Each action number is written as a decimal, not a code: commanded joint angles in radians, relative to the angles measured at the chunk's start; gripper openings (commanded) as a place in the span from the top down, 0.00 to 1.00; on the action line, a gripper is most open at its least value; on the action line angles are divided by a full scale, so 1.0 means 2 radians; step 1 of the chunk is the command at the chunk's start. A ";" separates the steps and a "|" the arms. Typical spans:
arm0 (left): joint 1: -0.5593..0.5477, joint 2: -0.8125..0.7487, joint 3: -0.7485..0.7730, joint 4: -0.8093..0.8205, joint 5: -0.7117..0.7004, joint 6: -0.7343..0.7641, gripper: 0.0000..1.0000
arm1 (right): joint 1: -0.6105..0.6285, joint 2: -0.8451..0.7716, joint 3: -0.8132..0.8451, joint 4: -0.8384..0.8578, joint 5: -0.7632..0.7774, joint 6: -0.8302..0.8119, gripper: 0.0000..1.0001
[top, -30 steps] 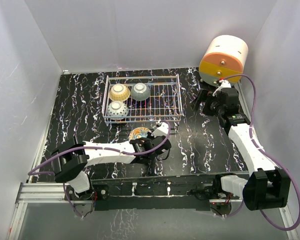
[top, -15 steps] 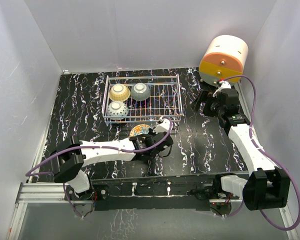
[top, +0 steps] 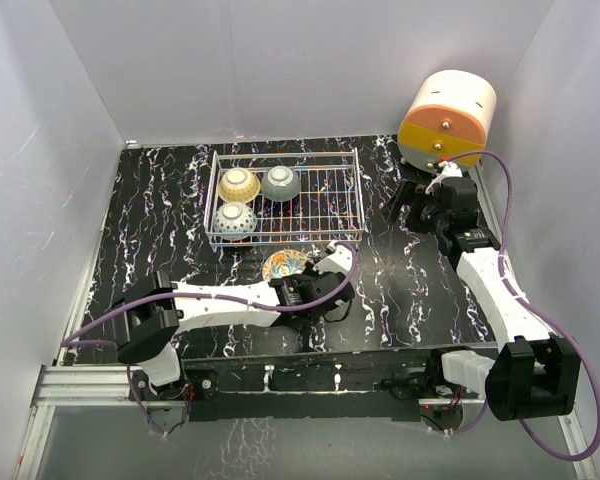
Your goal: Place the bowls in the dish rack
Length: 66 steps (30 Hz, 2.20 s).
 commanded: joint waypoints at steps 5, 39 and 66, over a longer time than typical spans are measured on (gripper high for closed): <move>-0.017 0.025 0.006 0.023 -0.095 0.041 1.00 | -0.002 -0.012 0.005 0.028 -0.003 -0.002 0.00; -0.059 0.107 0.059 0.051 -0.273 0.159 1.00 | -0.004 -0.016 -0.002 0.030 -0.005 -0.002 0.00; -0.027 -0.094 0.059 0.101 -0.116 0.105 1.00 | -0.010 -0.027 0.016 0.028 -0.004 0.015 0.00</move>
